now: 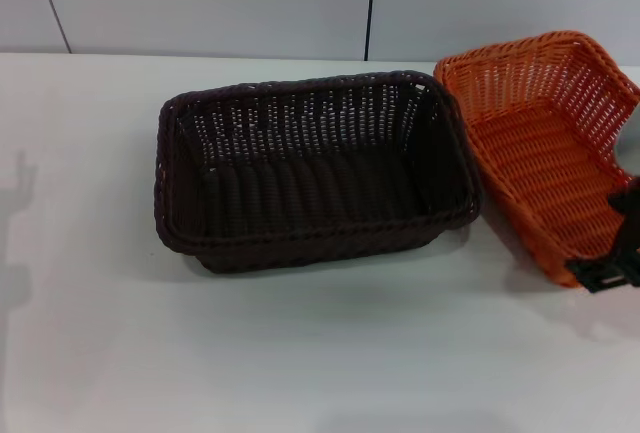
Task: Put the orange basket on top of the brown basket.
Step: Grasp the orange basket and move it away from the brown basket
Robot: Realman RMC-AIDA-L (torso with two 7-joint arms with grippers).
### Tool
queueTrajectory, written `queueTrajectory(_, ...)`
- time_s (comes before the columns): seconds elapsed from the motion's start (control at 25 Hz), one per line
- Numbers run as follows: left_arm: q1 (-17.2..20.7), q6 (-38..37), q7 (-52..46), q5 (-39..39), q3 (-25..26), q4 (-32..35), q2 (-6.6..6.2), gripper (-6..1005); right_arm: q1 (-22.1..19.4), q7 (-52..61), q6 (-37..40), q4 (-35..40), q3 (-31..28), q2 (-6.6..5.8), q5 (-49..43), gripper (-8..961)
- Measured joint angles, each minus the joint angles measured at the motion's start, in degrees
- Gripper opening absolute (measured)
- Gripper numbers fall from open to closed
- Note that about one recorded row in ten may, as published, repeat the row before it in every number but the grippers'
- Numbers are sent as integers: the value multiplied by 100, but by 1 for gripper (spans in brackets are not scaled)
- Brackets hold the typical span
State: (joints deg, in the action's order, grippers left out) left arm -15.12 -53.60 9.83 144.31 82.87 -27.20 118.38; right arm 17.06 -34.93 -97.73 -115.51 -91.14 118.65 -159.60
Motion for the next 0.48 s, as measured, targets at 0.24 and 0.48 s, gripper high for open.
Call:
queueTrajectory(0.24,20,2,-27,-39,24,42,5,747,39,-82,-122,220,61,-9,-364,801)
queueTrajectory(0.48,28,149,-47,-40,36,57,9,747,116,-153,36,665,260,11,-730,796)
